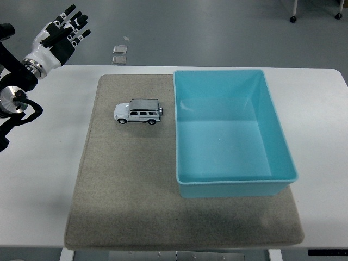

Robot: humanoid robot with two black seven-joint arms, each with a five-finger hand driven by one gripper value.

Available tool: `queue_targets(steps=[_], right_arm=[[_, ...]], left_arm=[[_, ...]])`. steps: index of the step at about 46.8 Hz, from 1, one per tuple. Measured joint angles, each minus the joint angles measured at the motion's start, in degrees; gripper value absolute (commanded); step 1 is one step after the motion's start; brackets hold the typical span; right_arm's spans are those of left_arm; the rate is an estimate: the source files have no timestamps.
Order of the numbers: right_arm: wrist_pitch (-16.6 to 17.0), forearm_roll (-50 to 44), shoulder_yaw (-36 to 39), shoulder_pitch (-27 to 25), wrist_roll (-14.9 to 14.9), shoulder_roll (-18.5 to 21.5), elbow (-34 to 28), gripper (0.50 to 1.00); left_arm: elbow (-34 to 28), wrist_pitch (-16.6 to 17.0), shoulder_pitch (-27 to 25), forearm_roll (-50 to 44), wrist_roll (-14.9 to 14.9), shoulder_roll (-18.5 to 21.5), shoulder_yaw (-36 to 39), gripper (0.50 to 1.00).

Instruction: Left hand put the white car in the blue box

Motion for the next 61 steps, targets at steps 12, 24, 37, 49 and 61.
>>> queue_targets(steps=[12,24,37,49,61], right_arm=[[0.0,0.0,0.0,0.0,0.0,0.0,0.0,0.936],[0.0,0.0,0.0,0.0,0.0,0.0,0.0,0.936],[0.0,0.0,0.0,0.0,0.0,0.0,0.0,0.936],[0.0,0.0,0.0,0.0,0.0,0.0,0.0,0.936],[0.0,0.0,0.0,0.0,0.0,0.0,0.0,0.936]], left_arm=[[-1.4,-2.4,0.2,0.1,0.0,1.1,2.6,1.0],[-11.0,-1.7,-3.5,3.0,-0.6,6.5,12.0,1.0],[-16.6,2.8,-5.3,26.2,-4.8,8.9,16.0,1.0],[-20.4,7.4,-5.7,48.3,-5.5,11.0,18.4,0.999],[-21.5,8.5,-7.5,64.7,-5.4,11.2,24.3,0.964]])
